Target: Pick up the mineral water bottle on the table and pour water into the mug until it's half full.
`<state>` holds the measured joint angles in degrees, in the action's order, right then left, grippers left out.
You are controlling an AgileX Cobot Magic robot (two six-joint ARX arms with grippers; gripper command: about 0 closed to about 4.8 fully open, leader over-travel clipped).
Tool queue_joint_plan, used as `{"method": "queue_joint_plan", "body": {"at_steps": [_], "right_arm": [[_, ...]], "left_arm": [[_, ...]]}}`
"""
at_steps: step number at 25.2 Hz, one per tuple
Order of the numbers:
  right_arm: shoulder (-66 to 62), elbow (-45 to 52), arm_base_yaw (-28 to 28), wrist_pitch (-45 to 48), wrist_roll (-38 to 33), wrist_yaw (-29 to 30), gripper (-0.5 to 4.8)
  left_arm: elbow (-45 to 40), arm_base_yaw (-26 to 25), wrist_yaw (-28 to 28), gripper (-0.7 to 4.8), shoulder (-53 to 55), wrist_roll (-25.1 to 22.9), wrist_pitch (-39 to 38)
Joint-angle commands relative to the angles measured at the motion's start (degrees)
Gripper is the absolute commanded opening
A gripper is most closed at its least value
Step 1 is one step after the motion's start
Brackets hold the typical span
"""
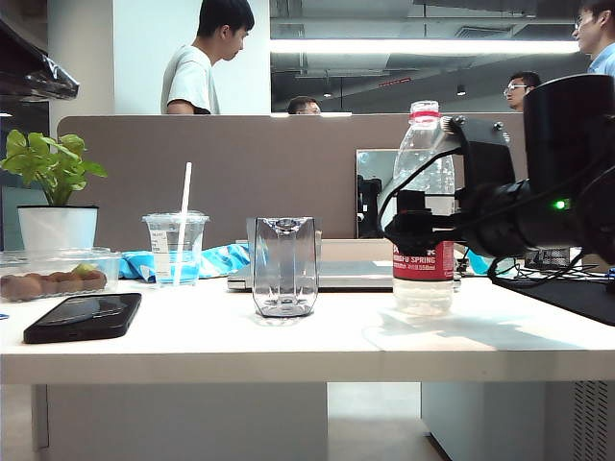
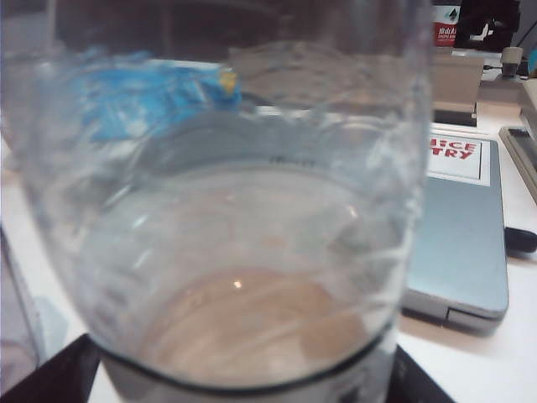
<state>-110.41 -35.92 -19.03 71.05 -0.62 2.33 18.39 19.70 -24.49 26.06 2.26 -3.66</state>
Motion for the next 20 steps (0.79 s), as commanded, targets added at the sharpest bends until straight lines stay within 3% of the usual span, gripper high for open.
{"method": "queue_joint_plan", "body": {"at_steps": [1, 3, 9, 12, 16, 20], "right_arm": [[-1.33, -2.43, -0.02, 1.2, -0.52, -0.31, 4.79], [-2.71, -3.74, -0.02, 1.22, -0.94, -0.35, 4.79], [-4.9, -6.1, 0.04, 1.22, -0.92, -0.35, 4.09], [-6.08, -7.85, 0.04, 1.18, -0.92, -0.5, 4.07], [-6.25, -9.03, 0.04, 1.03, -0.85, -0.5, 2.76], [-6.03, -9.25, 0.0, 0.76, 4.26, 0.5, 2.51]], "left_arm": [[0.15, 0.02, -0.35, -0.04, -0.07, 0.07, 0.5], [0.17, 0.02, -0.35, -0.04, -0.07, 0.07, 0.17], [0.15, 0.02, -0.35, -0.04, -0.07, -0.11, -0.59], [0.15, 0.02, -0.24, -0.04, -0.07, -0.11, -0.57], [0.15, 0.02, -0.15, -0.04, -0.07, -0.11, -0.55], [0.15, 0.02, -0.15, -0.03, -0.07, -0.11, -0.55]]}}
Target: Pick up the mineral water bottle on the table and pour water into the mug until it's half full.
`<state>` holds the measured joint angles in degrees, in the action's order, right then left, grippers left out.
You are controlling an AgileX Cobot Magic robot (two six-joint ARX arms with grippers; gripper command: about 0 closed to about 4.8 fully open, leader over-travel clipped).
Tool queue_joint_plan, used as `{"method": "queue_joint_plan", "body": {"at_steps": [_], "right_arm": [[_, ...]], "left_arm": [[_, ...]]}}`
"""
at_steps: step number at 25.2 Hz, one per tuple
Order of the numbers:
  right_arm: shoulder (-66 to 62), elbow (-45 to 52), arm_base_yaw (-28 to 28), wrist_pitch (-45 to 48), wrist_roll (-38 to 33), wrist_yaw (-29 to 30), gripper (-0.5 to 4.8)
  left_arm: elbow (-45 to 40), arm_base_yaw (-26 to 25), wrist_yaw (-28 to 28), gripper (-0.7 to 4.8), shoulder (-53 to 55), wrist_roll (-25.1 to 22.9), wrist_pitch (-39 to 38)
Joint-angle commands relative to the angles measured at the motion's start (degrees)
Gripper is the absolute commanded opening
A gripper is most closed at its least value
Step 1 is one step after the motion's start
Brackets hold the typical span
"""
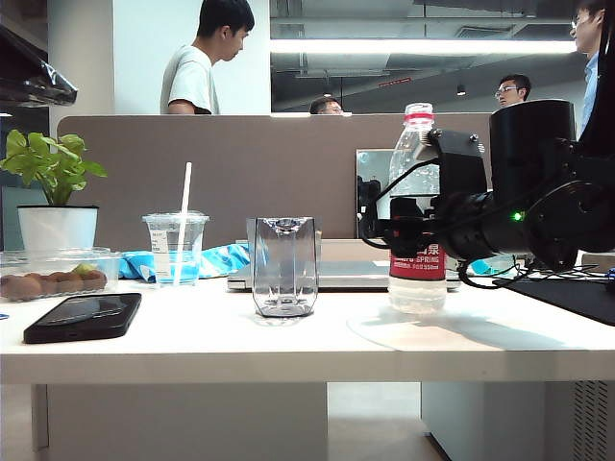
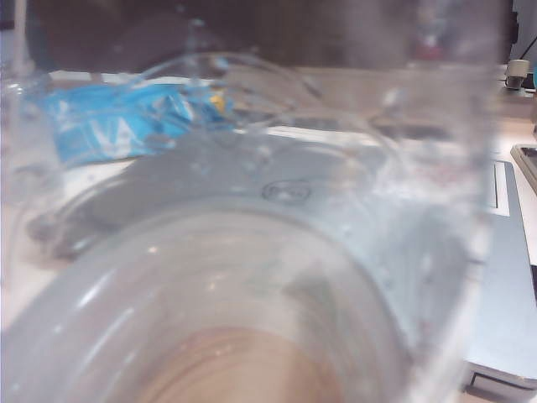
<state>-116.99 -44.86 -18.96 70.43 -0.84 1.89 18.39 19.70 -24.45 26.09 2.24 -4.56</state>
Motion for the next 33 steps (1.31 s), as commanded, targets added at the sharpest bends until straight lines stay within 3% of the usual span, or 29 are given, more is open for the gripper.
{"method": "queue_joint_plan", "body": {"at_steps": [1, 3, 11, 17, 28, 33], "right_arm": [[0.77, -0.28, -0.07, 1.31, 5.75, 1.44, 2.51], [2.73, -0.31, -0.07, -1.11, 6.97, 2.19, 2.51], [14.38, -1.29, -0.42, -19.34, 26.47, 1.88, 2.52], [16.06, -12.13, -2.82, -38.73, 40.11, -4.24, 2.65], [16.04, -17.66, -4.28, -47.63, 65.42, -13.64, 2.65], [16.04, -17.51, -4.28, -47.95, 71.95, -15.19, 2.65]], "left_arm": [[0.15, 0.02, -0.2, -0.03, -0.09, -0.09, 0.35], [0.15, 0.02, -0.2, -0.03, -0.09, -0.09, 0.37], [0.15, 0.02, -0.2, -0.03, -0.09, -0.09, 0.35], [0.15, 0.02, -0.22, -0.03, -0.09, -0.09, 0.37], [0.15, 0.02, -0.2, -0.03, -0.09, -0.09, 0.37], [0.15, 0.02, -0.2, -0.03, -0.09, -0.09, 0.37]]}}
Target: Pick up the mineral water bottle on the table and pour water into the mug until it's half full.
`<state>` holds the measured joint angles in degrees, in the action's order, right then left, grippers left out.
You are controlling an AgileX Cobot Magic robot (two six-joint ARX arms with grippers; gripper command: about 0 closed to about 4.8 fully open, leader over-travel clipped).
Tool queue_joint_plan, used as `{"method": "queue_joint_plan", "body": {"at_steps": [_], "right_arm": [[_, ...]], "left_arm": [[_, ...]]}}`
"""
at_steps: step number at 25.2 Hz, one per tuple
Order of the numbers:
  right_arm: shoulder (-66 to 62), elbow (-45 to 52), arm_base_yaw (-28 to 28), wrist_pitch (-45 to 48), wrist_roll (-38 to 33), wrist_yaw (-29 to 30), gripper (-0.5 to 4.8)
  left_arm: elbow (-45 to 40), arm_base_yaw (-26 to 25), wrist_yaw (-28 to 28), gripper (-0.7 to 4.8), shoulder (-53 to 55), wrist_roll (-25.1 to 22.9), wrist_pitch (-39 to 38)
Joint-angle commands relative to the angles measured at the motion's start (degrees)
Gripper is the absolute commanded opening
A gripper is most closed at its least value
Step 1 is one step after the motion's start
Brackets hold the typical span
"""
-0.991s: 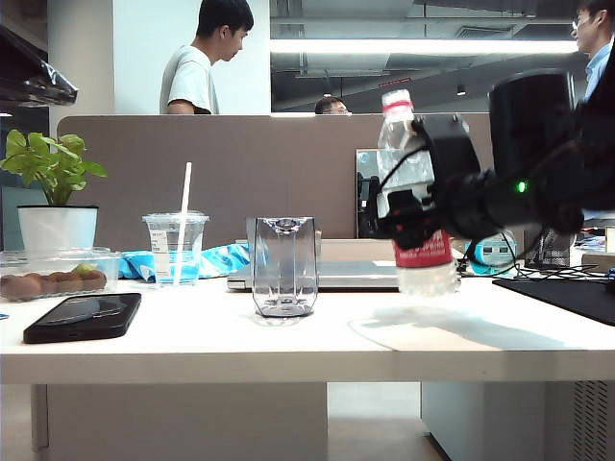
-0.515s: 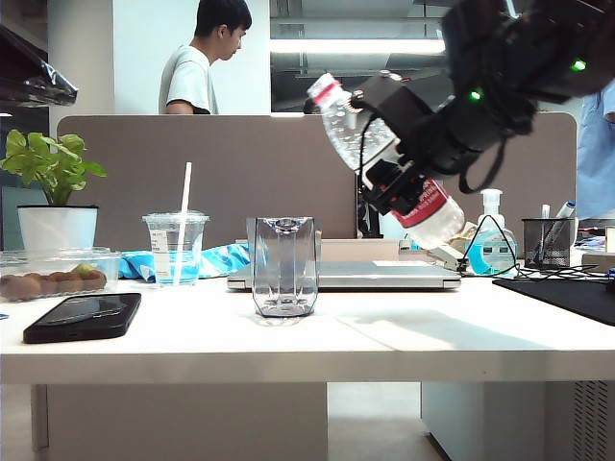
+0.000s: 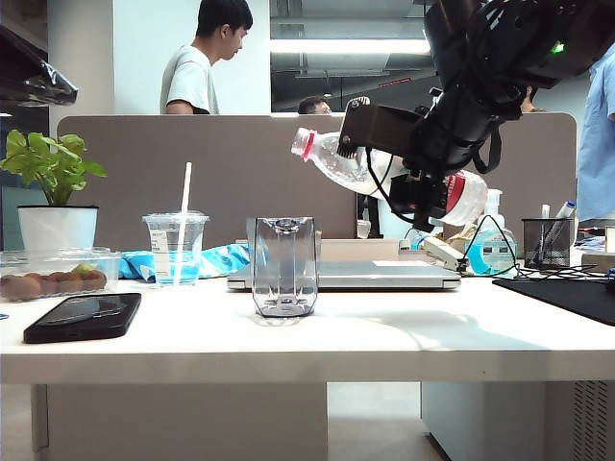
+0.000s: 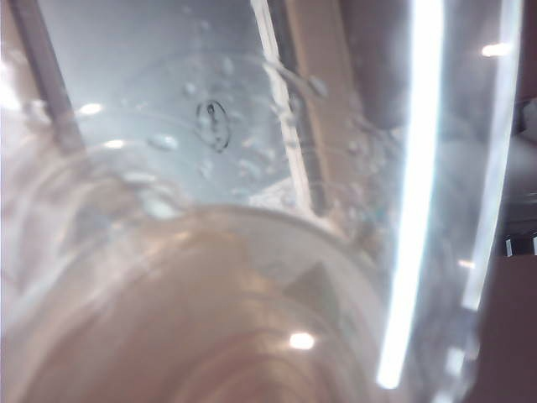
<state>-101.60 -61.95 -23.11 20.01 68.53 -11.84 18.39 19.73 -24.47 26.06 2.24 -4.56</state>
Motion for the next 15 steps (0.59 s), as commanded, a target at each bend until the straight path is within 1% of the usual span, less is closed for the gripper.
{"method": "queue_joint_plan", "body": {"at_steps": [1, 8, 12, 15], "right_arm": [[0.66, -0.42, -0.13, 2.43, 3.45, -1.84, 2.65], [0.66, -0.42, -0.11, 0.5, 9.55, -5.11, 2.65], [0.66, -0.42, -0.11, -1.57, 10.05, -6.34, 2.65], [0.66, -0.42, -0.11, -2.01, 14.36, -7.58, 2.65]], "left_arm": [[0.15, 0.0, -0.2, -0.03, -0.07, -0.09, 0.37], [0.15, 0.0, -0.17, -0.03, -0.07, -0.09, 0.37], [0.15, 0.0, -0.17, -0.03, -0.07, -0.09, 0.37], [0.15, 0.0, -0.17, -0.03, -0.07, -0.09, 0.37]]}}
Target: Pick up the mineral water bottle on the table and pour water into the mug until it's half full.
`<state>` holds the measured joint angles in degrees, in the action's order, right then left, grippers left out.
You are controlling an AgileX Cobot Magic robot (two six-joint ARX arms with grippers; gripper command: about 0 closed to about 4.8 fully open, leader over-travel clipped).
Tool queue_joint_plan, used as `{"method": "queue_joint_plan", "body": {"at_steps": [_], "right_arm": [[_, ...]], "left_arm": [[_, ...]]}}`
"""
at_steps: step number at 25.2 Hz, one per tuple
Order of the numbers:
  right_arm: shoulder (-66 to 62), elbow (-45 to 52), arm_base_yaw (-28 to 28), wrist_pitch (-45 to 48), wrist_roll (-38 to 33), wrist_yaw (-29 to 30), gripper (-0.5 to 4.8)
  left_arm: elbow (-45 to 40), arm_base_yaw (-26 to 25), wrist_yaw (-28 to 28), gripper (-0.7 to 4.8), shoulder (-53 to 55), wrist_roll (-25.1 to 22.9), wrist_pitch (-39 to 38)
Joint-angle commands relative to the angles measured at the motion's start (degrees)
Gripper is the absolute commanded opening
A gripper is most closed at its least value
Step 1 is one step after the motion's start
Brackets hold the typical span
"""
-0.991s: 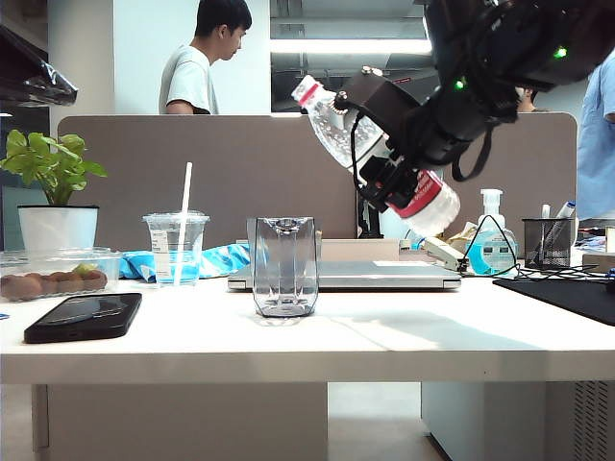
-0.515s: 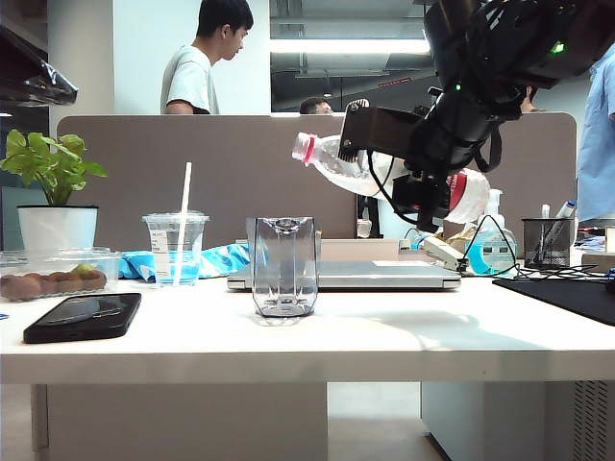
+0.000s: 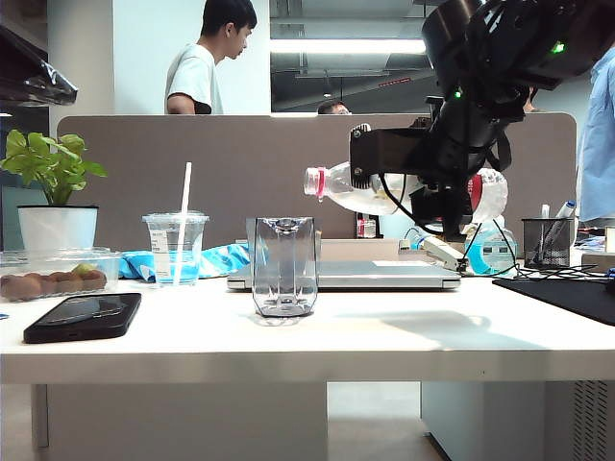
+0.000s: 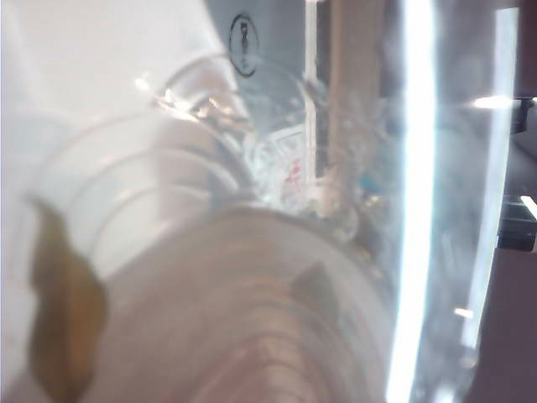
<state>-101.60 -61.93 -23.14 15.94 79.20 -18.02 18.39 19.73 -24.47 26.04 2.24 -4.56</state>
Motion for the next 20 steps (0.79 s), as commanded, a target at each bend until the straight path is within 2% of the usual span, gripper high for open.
{"method": "queue_joint_plan", "body": {"at_steps": [1, 8, 20], "right_arm": [[0.66, -0.44, -0.09, 2.05, 4.33, -1.42, 2.65], [0.66, -0.44, -0.11, 3.15, 9.35, -1.55, 2.65], [0.66, -0.46, -0.11, 5.35, 12.37, -1.36, 2.65]], "left_arm": [[0.15, 0.0, -0.2, -0.03, -0.04, -0.09, 0.37], [0.15, 0.0, -0.17, -0.03, -0.04, -0.09, 0.37], [0.15, 0.0, -0.17, -0.03, -0.04, -0.09, 0.37]]}}
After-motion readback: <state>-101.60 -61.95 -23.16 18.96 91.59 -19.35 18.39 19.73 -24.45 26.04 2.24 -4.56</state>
